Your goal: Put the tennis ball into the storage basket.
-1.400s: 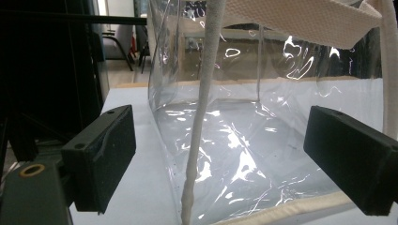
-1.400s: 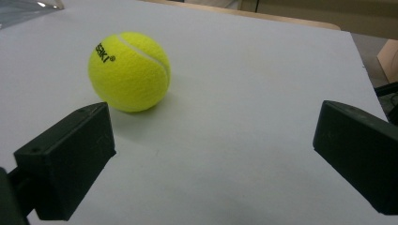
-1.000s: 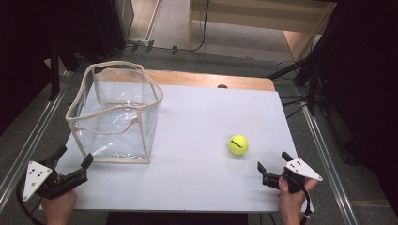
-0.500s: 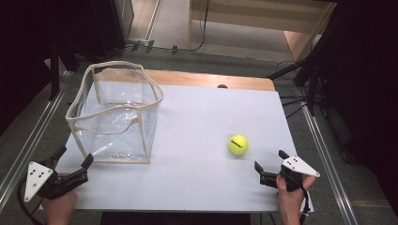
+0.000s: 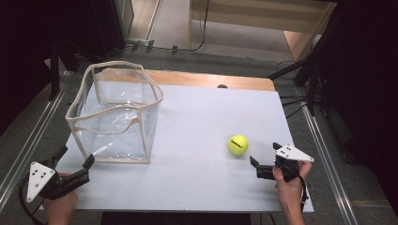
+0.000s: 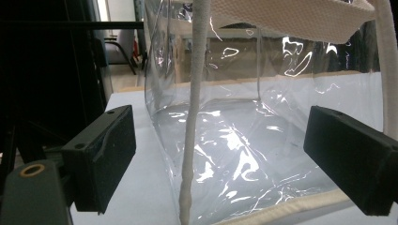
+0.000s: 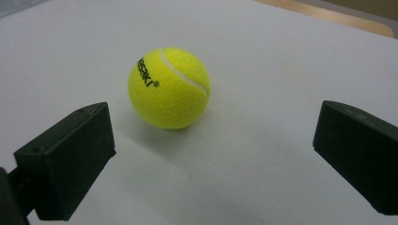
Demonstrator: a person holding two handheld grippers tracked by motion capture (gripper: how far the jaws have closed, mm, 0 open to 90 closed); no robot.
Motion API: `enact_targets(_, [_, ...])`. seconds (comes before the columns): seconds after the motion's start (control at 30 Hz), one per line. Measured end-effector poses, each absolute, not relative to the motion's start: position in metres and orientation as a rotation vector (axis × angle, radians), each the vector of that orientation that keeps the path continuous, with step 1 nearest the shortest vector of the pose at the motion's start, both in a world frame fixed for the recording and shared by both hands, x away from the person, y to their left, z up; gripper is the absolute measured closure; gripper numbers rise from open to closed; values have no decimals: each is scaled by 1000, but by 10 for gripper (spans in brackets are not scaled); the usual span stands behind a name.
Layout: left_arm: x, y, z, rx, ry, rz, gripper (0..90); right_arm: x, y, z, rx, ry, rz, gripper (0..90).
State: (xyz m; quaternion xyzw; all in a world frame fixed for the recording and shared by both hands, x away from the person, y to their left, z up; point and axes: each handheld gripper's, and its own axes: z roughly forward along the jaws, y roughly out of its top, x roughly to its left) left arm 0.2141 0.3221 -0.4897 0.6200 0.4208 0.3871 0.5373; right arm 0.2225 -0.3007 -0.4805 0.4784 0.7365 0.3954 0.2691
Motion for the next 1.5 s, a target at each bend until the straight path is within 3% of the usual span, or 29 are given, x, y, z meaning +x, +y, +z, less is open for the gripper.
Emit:
enact_targets(0.67, [214, 321, -490, 1483, 992, 920, 98, 260, -282, -456, 1262, 2191, 1042, 0])
enact_targets(1.5, [214, 321, -490, 1483, 990, 919, 98, 304, -255, -455, 1277, 2468, 797, 0])
